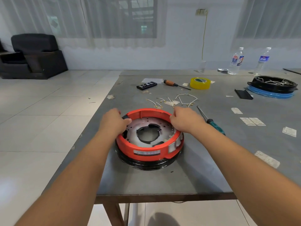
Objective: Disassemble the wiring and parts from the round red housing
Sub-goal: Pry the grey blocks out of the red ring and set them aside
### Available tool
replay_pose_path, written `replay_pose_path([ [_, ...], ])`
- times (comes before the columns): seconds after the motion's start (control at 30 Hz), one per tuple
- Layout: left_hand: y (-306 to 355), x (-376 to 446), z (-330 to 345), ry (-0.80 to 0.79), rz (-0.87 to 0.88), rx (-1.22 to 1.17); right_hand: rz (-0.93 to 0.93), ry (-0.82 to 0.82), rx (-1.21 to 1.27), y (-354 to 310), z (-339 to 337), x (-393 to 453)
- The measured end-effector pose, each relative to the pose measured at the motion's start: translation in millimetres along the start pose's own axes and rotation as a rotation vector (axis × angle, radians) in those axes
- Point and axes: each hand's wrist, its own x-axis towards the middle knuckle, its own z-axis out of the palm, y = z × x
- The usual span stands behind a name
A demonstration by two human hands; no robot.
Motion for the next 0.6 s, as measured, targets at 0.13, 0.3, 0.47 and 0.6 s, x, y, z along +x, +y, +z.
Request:
replay_pose_path([
  [0.13,5.1,6.8,7.2,-0.036,0.098,0.218,-0.052,-0.055,-0.172,-9.6,-7.9,-14.7],
  [0.3,6.7,15.4,8.6,-0.137,0.277,0.239,-0.023,-0.102,-0.298,-11.4,-19.1,-13.8],
  [0.47,12.6,24.2,12.4,-0.181,0.376,0.193,-0.280,-0.041,-0.152,-19.1,-4.9,13.5],
  [0.6,19.8,28.1,18.5,-0.204,0.386,0.066,-0.486,-0.077,-0.140,-35.9,4.2,37.3],
])
